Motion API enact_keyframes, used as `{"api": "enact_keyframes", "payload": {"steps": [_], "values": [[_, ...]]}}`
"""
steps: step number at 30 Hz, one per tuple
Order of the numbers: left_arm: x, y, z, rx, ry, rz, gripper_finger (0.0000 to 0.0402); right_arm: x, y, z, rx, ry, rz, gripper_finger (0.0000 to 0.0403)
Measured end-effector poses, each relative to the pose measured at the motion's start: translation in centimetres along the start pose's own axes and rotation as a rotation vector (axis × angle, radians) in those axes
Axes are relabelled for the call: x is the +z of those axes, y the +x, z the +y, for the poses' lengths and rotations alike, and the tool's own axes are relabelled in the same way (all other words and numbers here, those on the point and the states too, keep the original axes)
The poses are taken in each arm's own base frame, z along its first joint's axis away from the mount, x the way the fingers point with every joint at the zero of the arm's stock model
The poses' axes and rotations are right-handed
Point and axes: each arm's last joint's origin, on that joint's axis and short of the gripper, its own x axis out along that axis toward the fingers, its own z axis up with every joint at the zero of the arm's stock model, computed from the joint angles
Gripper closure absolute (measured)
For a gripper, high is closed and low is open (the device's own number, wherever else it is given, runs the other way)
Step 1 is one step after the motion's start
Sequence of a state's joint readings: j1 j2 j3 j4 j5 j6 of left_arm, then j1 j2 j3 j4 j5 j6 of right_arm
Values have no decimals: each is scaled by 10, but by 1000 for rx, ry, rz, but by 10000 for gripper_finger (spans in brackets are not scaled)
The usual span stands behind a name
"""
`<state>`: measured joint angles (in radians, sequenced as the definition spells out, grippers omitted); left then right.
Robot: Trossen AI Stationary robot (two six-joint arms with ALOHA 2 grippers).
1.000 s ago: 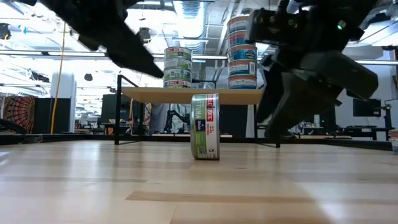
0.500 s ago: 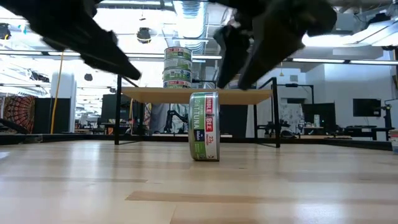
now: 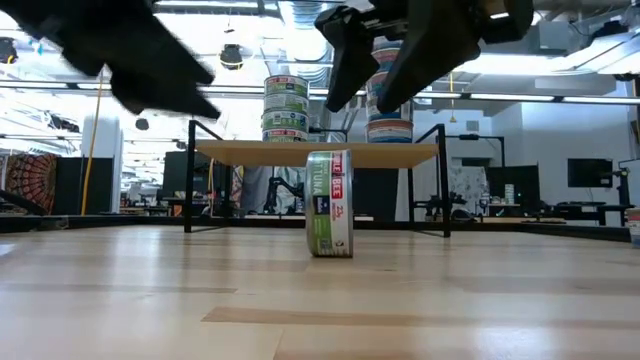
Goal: Stack canned seafood by type on shelf
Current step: Stack the green tuna can on top of the green tuna can on the shelf
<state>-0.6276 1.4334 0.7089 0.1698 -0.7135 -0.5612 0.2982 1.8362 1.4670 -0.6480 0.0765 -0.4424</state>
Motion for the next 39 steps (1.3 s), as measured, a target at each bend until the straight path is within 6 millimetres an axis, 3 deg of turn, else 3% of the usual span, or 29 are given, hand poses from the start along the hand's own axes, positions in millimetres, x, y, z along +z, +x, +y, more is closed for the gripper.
{"api": "enact_keyframes", "payload": {"steps": [6,13,20,30,39], "values": [[16,-32,6,21,12,-37,137,-1,19,-6,52,-73,10,85],[31,-71,7,-7,8,-127,137,10,25,-15,74,-141,-27,85],[32,-72,7,-18,5,-127,137,6,37,-29,117,-147,-41,85],[24,-68,5,-65,-34,-44,137,-8,59,-29,176,-220,49,87],[21,-68,6,-72,-68,-11,137,-14,64,-33,169,-270,56,128]]}}
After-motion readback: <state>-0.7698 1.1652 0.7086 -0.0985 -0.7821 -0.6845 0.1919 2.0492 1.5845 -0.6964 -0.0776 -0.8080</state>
